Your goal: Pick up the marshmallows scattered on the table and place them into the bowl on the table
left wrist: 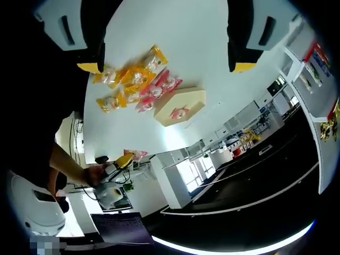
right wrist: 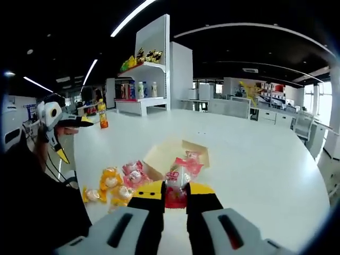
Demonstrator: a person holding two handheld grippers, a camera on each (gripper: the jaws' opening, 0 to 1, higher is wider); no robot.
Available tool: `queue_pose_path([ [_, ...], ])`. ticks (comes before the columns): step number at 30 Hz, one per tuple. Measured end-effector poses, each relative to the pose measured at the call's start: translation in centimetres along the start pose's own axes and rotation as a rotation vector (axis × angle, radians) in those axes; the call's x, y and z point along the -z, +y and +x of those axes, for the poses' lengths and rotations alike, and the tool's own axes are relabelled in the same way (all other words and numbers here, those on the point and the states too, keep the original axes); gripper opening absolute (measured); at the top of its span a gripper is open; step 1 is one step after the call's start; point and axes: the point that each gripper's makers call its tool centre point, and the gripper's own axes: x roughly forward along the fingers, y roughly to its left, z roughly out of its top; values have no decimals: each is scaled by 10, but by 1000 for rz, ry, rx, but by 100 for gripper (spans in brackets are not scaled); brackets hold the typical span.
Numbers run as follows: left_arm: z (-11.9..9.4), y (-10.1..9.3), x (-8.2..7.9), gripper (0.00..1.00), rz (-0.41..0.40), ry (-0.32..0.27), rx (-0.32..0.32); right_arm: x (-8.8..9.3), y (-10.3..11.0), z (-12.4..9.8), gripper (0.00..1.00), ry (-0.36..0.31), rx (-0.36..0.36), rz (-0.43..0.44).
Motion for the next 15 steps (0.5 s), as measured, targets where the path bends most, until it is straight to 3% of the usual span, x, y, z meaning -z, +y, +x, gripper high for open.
queue_pose_path([
  [15,-3,6,-3,95,0,-15,-13,-36,5,53,12,8,-70,-65],
])
